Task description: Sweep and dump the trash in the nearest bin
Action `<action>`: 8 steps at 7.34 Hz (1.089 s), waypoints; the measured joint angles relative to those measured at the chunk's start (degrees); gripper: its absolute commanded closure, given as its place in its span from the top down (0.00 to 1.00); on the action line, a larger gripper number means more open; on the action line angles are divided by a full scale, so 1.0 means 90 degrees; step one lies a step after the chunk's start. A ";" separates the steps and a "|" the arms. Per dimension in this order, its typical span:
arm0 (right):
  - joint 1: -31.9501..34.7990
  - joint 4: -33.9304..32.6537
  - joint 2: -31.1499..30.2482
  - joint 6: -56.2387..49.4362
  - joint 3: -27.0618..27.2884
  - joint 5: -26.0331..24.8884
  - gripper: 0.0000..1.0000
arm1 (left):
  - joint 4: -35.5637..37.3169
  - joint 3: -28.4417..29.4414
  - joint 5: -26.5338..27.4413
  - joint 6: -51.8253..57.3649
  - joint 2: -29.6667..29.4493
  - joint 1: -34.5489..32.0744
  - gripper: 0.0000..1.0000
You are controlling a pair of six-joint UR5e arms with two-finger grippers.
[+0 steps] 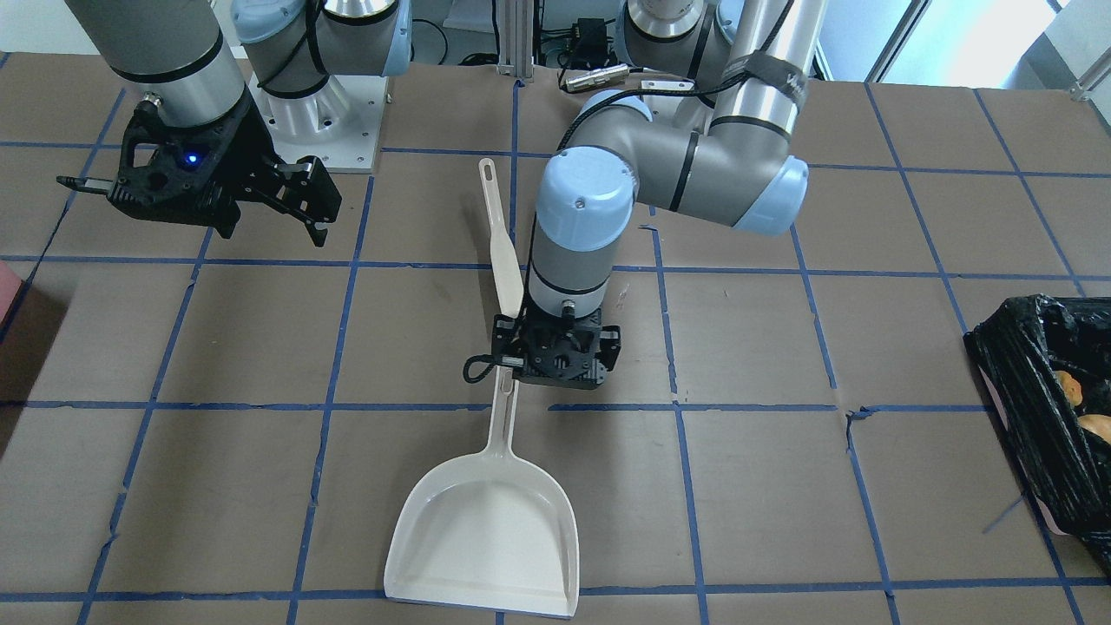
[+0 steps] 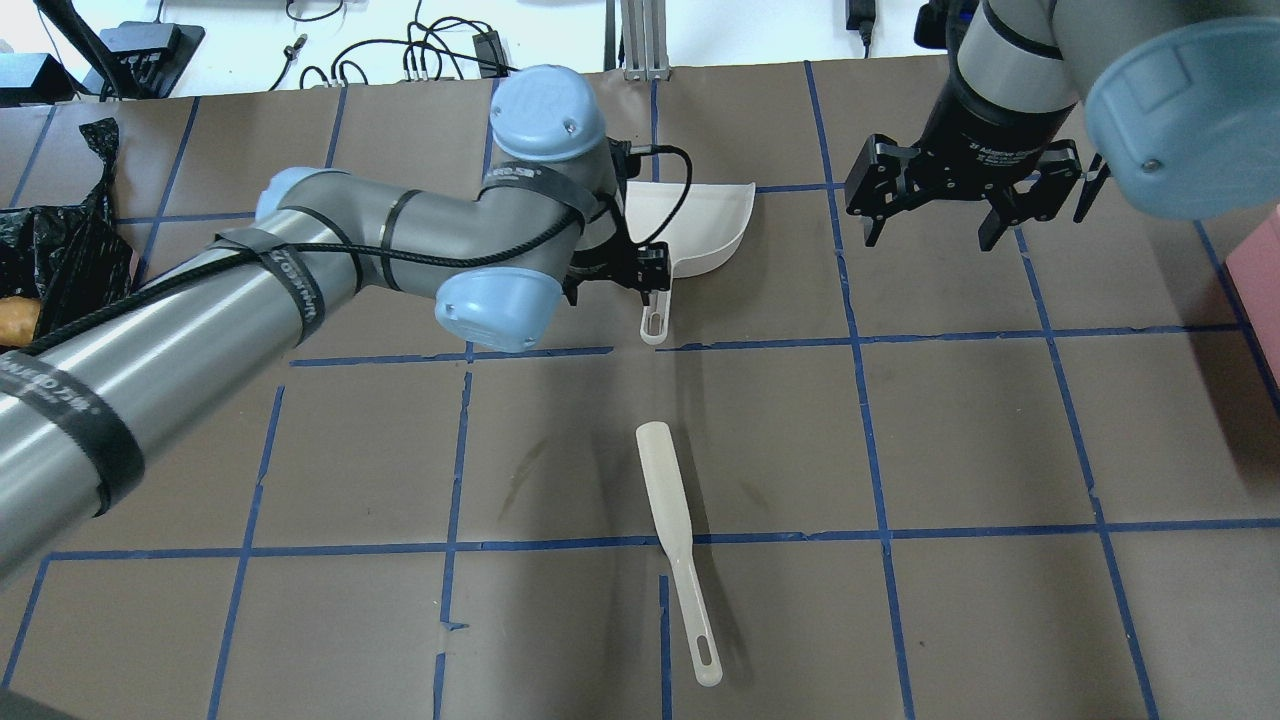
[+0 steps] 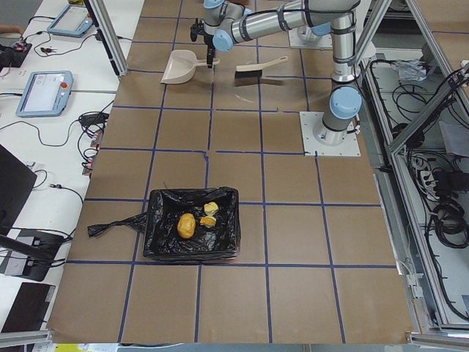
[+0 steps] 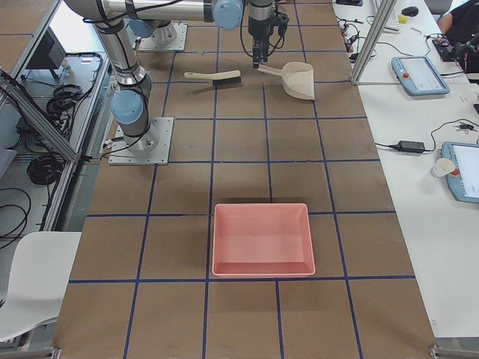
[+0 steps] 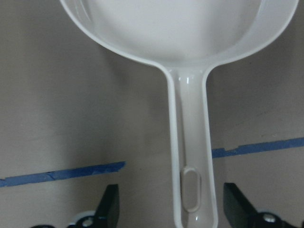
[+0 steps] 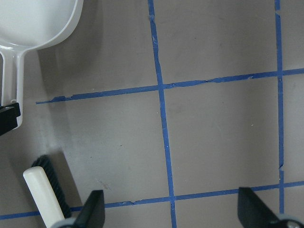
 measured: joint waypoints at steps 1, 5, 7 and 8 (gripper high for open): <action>0.0001 -0.0087 0.0007 -0.0015 0.0007 0.0091 1.00 | -0.0555 0.0035 0.0037 0.0271 0.0374 0.0421 0.94; -0.0030 -0.0164 0.0021 -0.0025 0.0016 0.0152 1.00 | -0.3131 0.0560 0.0497 0.1203 0.1869 0.1552 0.97; -0.0061 -0.0166 0.0027 -0.0027 0.0030 0.0149 1.00 | -0.4083 0.1248 0.0617 0.1238 0.1966 0.1609 0.98; -0.0058 -0.0169 0.0024 -0.0016 0.0029 0.0151 1.00 | -0.4230 0.1376 0.0614 0.1240 0.1967 0.1624 1.00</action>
